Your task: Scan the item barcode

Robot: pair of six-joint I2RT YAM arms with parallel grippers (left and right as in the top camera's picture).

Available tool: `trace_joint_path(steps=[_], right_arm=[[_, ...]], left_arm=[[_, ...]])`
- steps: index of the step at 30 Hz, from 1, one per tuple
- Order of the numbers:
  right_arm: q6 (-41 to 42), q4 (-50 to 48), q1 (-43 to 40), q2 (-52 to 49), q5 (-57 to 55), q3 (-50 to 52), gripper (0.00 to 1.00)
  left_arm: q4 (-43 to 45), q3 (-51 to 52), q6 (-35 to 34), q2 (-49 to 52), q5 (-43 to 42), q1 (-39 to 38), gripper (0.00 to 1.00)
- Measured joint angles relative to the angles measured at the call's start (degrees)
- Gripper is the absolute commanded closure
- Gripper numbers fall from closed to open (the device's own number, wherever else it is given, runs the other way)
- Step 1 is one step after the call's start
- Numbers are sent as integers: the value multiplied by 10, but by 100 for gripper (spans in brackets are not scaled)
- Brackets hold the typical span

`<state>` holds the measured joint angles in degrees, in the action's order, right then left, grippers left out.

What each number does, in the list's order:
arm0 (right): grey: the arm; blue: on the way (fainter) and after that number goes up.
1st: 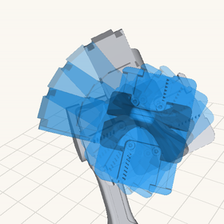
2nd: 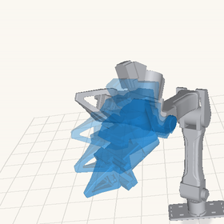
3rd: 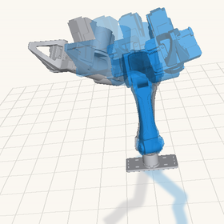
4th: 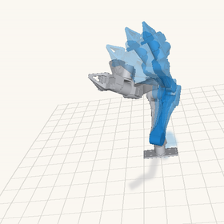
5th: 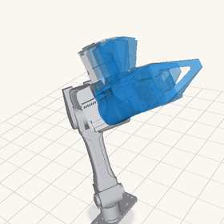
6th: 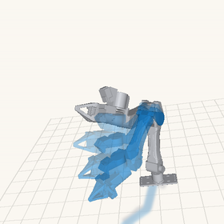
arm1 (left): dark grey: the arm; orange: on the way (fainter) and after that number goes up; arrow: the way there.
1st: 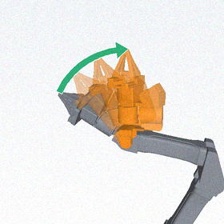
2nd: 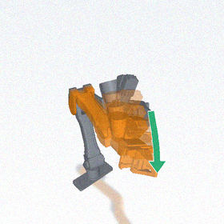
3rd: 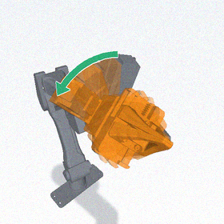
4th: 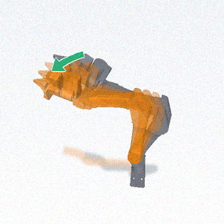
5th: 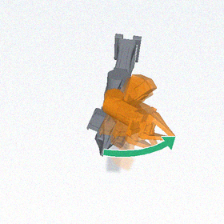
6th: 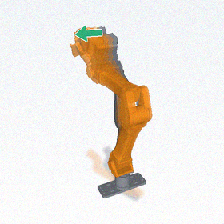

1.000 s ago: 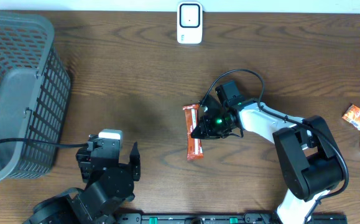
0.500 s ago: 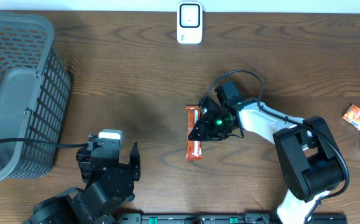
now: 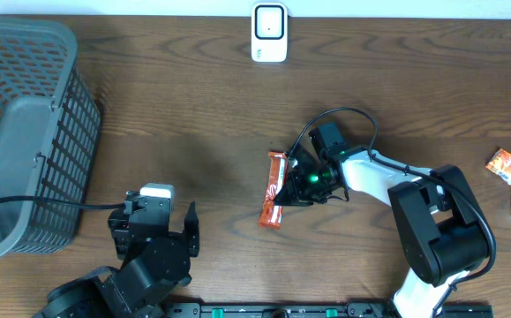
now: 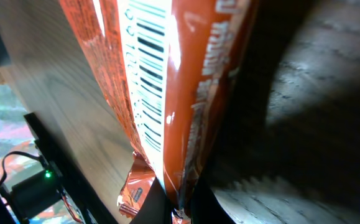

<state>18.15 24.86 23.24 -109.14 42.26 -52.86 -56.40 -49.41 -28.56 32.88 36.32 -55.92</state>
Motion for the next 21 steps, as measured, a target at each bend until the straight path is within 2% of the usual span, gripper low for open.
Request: trace_joint_path(steps=[6, 13, 21], right_arm=[[-46, 73, -9, -3, -61, -50, 99], [-182, 207, -19, -7, -214, -143, 99], [-326, 328, -16, -11, -289, -224, 99]], left_arm=[[0, 0, 0, 0, 0, 0, 13], [0, 0, 0, 0, 0, 0, 13], [0, 0, 0, 0, 0, 0, 13]])
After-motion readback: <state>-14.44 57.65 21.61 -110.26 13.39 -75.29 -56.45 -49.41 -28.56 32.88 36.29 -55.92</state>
